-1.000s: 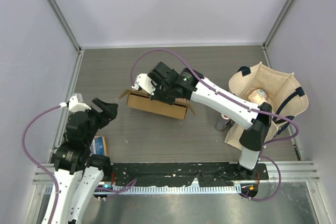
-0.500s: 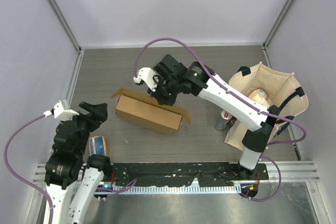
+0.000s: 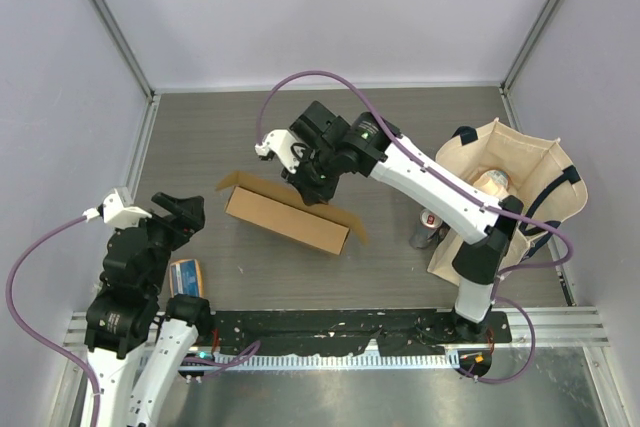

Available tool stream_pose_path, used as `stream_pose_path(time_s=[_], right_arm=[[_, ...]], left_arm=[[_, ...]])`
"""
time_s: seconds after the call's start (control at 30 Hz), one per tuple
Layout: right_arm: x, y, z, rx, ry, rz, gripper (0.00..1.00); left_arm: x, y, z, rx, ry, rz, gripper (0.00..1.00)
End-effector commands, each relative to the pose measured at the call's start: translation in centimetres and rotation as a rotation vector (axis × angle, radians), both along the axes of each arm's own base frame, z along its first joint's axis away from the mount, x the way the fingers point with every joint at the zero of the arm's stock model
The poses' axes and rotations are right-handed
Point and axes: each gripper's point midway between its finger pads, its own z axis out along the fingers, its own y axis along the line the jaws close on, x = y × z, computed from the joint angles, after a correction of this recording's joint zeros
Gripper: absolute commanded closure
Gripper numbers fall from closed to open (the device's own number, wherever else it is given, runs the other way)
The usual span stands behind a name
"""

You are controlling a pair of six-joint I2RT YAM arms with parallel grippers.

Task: Fold the paper box

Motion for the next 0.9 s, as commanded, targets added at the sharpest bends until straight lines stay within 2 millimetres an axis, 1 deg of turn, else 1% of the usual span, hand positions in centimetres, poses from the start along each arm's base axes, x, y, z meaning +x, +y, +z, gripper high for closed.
stream_pose_path(time_s=[0.0, 0.07, 0.13, 0.27, 0.37, 0.4, 0.43, 0.5, 0.6, 0.63, 0.7, 0.73, 0.77, 0.8, 0.83, 0.87], right_arm=[[0.8, 1.0, 0.7, 0.037, 0.0, 0.006, 0.99], [1.3, 1.1, 0.3, 0.032, -0.003, -0.002, 0.99], [2.3, 1.0, -0.5, 0.013, -0.015, -0.021, 0.98], [3.6, 0.7, -1.9, -0.024, -0.018, -0.038, 0.99], [4.5, 0.9, -2.9, -0.044, -0.026, -0.05, 0.98], [4.8, 1.1, -2.8, -0.039, -0.032, -0.053, 0.98], [4.9, 1.3, -3.4, -0.048, -0.023, -0.053, 0.96], [5.3, 1.8, -3.2, -0.037, -0.033, -0.057, 0.93], [5.7, 2.1, -3.3, -0.031, -0.038, -0.066, 0.87], [5.8, 2.2, -3.3, -0.029, -0.044, -0.068, 0.83], [6.2, 1.9, -3.2, -0.038, -0.062, -0.085, 0.79], [6.3, 1.8, -3.2, -0.041, -0.068, -0.095, 0.72], [6.3, 1.7, -3.2, -0.041, -0.069, -0.111, 0.68], [6.8, 1.6, -2.4, -0.021, -0.102, -0.138, 0.64], [7.0, 1.4, -1.7, -0.001, -0.121, -0.163, 0.56], [7.1, 1.5, -1.0, 0.033, -0.118, -0.219, 0.52]], left_arm=[[0.0, 0.2, 1.2, 0.015, -0.029, 0.003, 0.19], [0.0, 0.2, 1.1, 0.015, -0.025, 0.004, 0.19], [0.0, 0.2, 1.1, 0.014, -0.028, 0.004, 0.19], [0.2, 0.0, 0.7, 0.013, -0.025, -0.003, 0.19], [0.2, -0.2, 0.5, 0.012, -0.021, -0.017, 0.18], [0.3, -0.3, 0.4, 0.015, -0.021, -0.021, 0.18], [0.2, -0.4, 0.5, 0.014, -0.025, -0.027, 0.17], [0.2, -0.4, 0.5, 0.015, -0.023, -0.03, 0.17], [0.2, -0.6, 0.7, 0.025, -0.03, -0.048, 0.15], [0.3, -0.8, 0.7, 0.027, -0.029, -0.057, 0.14], [0.4, -1.1, 0.8, 0.028, -0.032, -0.073, 0.14], [0.5, -1.2, 0.8, 0.03, -0.031, -0.078, 0.13], [0.6, -1.5, 0.7, 0.031, -0.027, -0.097, 0.13], [0.7, -1.7, 0.7, 0.034, -0.023, -0.106, 0.12], [0.8, -1.8, 0.8, 0.043, -0.024, -0.114, 0.11], [1.1, -2.1, 0.6, 0.048, -0.009, -0.129, 0.1]])
